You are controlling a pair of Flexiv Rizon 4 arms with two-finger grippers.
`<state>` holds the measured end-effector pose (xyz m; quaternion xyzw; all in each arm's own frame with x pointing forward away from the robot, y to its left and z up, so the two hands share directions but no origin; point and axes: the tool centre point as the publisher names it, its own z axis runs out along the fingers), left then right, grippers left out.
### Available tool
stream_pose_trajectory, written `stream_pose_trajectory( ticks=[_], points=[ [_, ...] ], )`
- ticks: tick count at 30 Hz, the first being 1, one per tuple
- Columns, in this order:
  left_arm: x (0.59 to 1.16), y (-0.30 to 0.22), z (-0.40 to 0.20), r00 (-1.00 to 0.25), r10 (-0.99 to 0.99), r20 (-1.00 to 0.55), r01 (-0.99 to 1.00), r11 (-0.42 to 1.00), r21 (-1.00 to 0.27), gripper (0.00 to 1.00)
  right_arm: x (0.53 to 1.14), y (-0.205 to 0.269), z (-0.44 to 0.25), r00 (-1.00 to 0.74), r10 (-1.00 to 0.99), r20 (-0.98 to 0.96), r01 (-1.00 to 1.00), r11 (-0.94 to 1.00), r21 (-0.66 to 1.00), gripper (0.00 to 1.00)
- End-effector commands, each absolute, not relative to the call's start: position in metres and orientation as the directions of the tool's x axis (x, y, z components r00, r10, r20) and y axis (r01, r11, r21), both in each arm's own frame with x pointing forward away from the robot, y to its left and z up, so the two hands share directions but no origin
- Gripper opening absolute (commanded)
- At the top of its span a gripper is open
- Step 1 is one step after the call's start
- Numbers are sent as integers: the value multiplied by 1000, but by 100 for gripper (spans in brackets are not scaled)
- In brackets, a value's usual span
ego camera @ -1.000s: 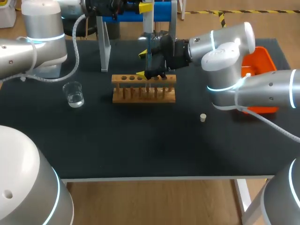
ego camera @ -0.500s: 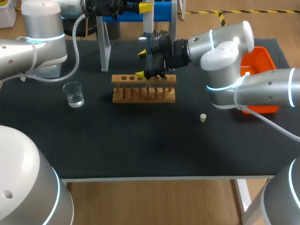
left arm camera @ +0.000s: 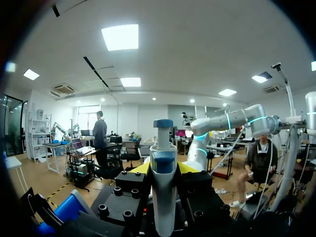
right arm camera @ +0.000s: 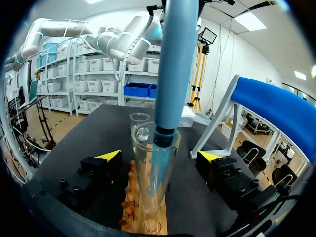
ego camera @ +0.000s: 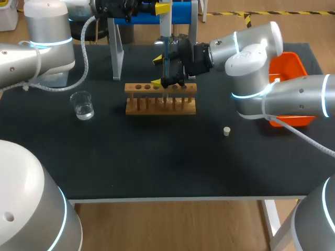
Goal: Invert the test tube, pick up the pipette, mount the tip to pipette, aspirate from beaker and dispense into the tube, eject the tip, return the pipette, and cap with the stopper.
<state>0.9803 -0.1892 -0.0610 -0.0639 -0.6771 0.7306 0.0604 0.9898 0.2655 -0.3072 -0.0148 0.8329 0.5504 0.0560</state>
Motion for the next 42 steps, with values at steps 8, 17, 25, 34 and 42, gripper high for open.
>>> stream_pose_trajectory(
  ticks=[8, 17, 25, 34, 42],
  points=[
    [982, -189, -61, -984, 179, -11, -2, -75, -997, 0, 992, 264, -307, -996, 32, -89, -70, 381, 922, 100],
    [982, -189, -61, -984, 179, -11, -2, -75, -997, 0, 992, 264, -306, -995, 33, -91, -71, 383, 921, 100],
    [981, -189, -57, -984, 180, -16, 3, -71, -998, 0, 992, 264, -306, -995, 33, -91, -71, 383, 921, 100],
    [979, -189, -52, -984, 177, -22, 11, -64, -998, 0, 992, 264, -306, -995, 33, -91, -71, 383, 921, 100],
    [977, -188, -51, -984, 175, -25, 15, -59, -998, 0, 992, 267, -306, -995, 29, -95, -76, 391, 917, 100]
  ],
)
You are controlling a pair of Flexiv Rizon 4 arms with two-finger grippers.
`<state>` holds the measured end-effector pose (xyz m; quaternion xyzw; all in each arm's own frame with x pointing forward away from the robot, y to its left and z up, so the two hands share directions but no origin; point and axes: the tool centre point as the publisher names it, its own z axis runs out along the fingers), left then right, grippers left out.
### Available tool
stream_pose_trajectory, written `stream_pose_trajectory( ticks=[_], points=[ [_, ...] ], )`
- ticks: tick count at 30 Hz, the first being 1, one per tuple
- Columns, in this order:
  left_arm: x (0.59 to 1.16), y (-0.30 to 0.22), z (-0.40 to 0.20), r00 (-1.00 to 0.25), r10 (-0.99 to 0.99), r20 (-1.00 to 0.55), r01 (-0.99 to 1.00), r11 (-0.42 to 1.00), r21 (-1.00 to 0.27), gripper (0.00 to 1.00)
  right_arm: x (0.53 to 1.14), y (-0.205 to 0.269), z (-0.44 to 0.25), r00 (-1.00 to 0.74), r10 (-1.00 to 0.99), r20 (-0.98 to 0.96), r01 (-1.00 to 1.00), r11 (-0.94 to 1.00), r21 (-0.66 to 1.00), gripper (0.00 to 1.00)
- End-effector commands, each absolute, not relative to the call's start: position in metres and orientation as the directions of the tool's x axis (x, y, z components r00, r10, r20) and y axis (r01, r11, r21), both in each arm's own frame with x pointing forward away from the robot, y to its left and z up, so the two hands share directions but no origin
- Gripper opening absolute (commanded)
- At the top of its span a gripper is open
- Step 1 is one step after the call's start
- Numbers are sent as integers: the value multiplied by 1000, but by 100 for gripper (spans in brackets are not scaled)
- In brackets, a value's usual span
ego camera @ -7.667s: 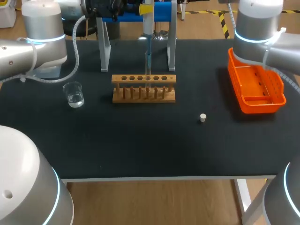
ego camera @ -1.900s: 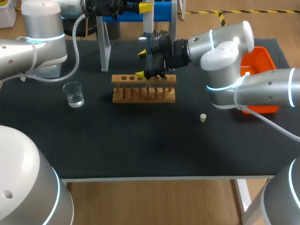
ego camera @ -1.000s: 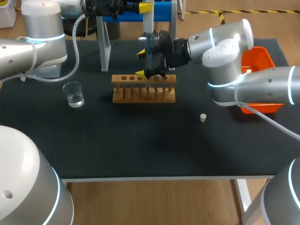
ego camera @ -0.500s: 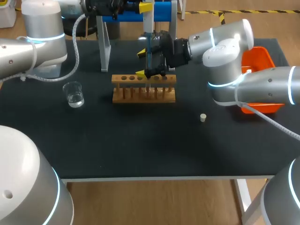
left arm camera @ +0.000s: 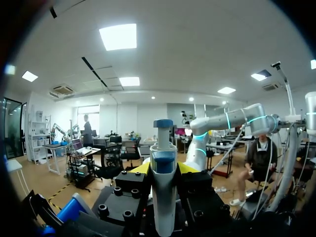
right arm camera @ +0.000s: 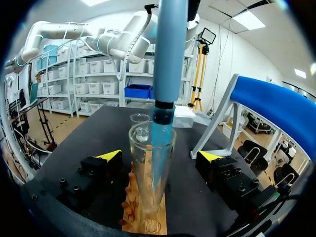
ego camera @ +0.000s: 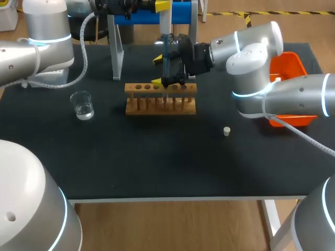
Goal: Invert the test tube, pick up the pipette, mount the tip to pipette, aspirate from beaker and dispense into the tube, eject the tip, return the pipette, and cap with the stopper.
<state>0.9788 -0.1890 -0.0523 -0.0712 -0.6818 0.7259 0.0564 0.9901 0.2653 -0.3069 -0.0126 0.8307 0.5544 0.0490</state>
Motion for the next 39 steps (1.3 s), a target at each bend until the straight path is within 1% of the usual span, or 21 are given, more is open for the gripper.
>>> stream_pose_trajectory(
  ticks=[1, 39],
  points=[
    [977, -188, -50, -984, 175, -25, 15, -59, -998, 0, 991, 267, -306, -995, 28, -95, -76, 392, 917, 100],
    [974, -193, -35, -983, 180, -34, 28, -36, -999, 0, 991, 270, -306, -995, 21, -99, -83, 397, 914, 100]
  ],
)
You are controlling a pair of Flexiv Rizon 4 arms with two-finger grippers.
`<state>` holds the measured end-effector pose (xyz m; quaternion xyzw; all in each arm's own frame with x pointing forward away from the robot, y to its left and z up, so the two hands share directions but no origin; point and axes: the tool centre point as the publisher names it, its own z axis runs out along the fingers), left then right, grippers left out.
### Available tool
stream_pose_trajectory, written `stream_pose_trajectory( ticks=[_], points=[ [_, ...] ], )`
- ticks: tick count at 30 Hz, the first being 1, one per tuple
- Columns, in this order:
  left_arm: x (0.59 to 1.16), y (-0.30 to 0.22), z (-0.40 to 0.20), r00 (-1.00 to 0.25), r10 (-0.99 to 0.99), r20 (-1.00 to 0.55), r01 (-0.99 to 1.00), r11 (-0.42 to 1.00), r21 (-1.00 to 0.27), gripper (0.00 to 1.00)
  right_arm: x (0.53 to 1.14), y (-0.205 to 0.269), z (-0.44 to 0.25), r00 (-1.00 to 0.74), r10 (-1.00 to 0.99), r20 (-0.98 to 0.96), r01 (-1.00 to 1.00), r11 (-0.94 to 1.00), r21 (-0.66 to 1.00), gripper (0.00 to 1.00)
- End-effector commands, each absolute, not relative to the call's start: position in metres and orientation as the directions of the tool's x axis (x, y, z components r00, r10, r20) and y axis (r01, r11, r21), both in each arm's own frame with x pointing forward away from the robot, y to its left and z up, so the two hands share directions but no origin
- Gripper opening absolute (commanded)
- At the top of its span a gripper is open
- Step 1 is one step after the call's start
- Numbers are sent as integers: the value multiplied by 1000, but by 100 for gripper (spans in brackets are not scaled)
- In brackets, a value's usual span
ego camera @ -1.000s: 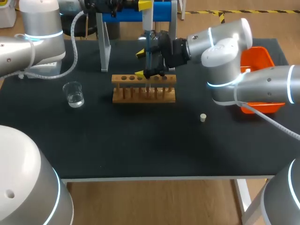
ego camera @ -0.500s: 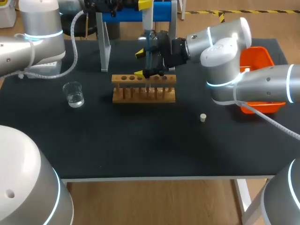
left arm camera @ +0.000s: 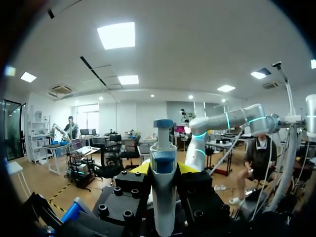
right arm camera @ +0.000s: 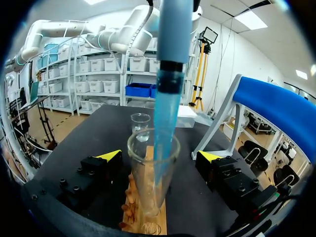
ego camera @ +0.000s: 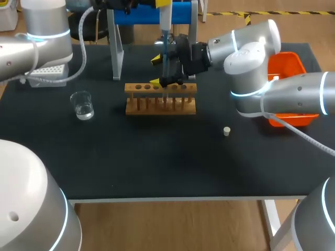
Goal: Invert the test tube, pick up the pipette, mount the tip to pipette, aspirate from beaker and dispense into the tube, eject the tip, return the pipette, and cap with the stopper.
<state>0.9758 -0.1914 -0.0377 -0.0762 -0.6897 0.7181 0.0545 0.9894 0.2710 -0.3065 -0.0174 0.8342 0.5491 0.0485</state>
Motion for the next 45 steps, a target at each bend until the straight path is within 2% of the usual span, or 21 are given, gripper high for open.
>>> stream_pose_trajectory(
  ticks=[1, 45],
  points=[
    [974, -193, -34, -983, 181, -34, 28, -36, -999, 0, 991, 270, -306, -995, 21, -99, -83, 397, 914, 100],
    [959, -208, 1, -982, 179, -61, 62, 1, -998, 0, 991, 270, -306, -995, 21, -99, -83, 397, 914, 100]
  ],
)
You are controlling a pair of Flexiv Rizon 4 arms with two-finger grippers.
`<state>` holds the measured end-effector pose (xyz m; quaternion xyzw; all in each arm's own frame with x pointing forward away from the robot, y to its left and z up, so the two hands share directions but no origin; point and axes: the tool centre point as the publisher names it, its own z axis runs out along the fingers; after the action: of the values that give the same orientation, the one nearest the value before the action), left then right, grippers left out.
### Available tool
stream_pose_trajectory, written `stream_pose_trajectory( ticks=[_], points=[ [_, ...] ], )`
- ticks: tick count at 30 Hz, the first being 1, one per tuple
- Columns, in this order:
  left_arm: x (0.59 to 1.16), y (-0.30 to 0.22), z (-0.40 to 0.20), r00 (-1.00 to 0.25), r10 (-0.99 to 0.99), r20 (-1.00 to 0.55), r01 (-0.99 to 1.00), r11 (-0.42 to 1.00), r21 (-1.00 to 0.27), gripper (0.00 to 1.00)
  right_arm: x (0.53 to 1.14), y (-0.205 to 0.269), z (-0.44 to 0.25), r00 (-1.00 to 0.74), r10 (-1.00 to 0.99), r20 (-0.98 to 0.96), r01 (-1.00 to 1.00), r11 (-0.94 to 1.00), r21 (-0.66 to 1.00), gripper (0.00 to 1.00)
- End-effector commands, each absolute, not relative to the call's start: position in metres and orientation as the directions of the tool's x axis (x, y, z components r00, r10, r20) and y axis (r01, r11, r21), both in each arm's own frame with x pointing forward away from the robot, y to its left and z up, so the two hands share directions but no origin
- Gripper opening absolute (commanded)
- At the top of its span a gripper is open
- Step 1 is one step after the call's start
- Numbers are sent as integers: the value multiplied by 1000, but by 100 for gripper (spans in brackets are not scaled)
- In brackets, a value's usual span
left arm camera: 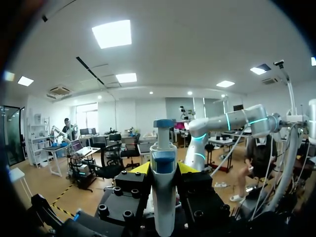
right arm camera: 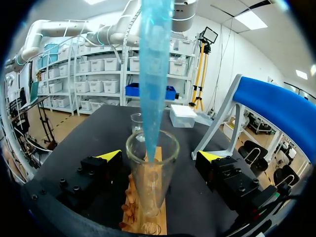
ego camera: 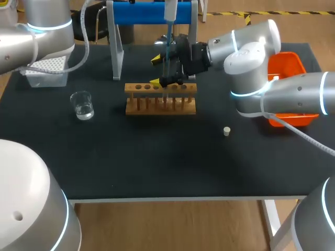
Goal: Invert the test tube, pick up the pipette, mount the tip to pipette, aspirate from beaker and dispense into the tube, eject the tip, return the pipette, and cap with the stopper.
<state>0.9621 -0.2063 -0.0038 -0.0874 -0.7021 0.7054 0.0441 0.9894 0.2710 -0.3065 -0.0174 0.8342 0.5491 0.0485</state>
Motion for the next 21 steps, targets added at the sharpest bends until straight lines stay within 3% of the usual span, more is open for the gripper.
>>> stream_pose_trajectory(
  ticks=[1, 14, 21],
  points=[
    [959, -208, 2, -982, 179, -62, 64, 2, -998, 0, 991, 270, -306, -995, 21, -99, -83, 397, 914, 100],
    [952, -206, 21, -983, 157, -96, 100, 22, -995, 0, 991, 270, -306, -995, 21, -99, -83, 397, 914, 100],
    [934, -180, 34, -989, 91, -121, 126, 61, -990, 0, 991, 270, -306, -995, 21, -99, -83, 397, 914, 100]
  ],
)
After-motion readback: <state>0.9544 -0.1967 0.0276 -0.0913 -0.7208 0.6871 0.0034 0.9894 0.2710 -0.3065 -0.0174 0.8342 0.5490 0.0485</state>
